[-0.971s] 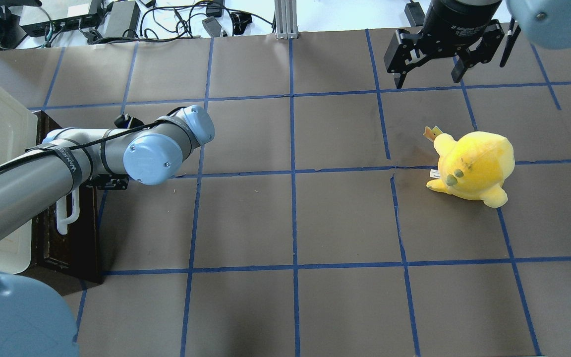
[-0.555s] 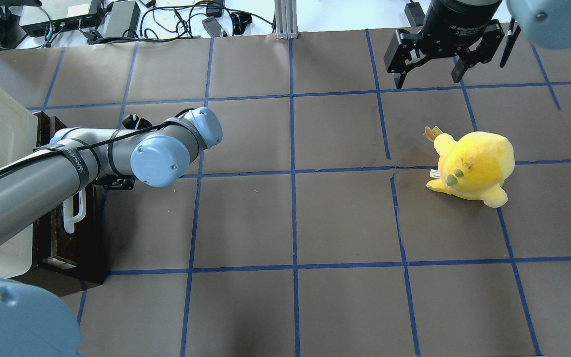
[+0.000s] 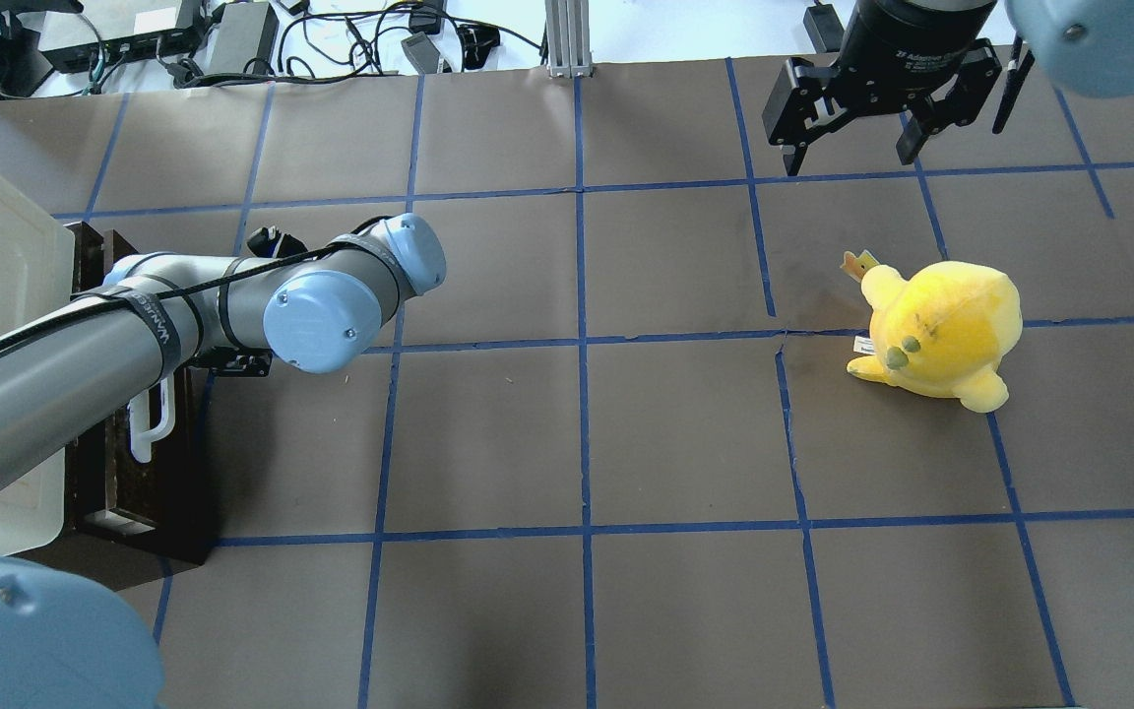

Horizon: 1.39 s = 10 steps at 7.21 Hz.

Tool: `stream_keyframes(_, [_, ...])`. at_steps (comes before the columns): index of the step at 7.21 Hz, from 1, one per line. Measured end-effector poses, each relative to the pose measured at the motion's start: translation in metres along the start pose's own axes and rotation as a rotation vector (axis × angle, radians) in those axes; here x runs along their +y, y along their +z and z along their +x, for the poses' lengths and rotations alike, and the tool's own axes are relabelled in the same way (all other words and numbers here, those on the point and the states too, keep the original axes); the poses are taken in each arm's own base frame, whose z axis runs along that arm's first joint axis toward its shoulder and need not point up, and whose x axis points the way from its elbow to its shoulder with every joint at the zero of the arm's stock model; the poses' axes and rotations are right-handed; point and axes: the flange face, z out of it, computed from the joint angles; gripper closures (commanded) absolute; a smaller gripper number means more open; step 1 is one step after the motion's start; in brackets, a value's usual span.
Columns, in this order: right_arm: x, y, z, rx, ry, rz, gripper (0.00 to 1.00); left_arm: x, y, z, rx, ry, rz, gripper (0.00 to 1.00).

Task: Pull drawer sideways
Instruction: 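Pull the white handle with the left gripper, sliding the drawer outward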

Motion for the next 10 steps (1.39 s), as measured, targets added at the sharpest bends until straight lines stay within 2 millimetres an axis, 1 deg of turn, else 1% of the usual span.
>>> stream_keyframes(9, [0.0, 0.0, 0.0, 0.0, 0.0, 0.0, 0.0, -0.003, -0.033, 0.002, 0.066, -0.021, 0.03, 0.9])
stream_keyframes(10, [0.0, 0.0, 0.0, 0.0, 0.0, 0.0, 0.0, -0.002, -0.04, 0.002, 0.066, -0.021, 0.042, 0.9])
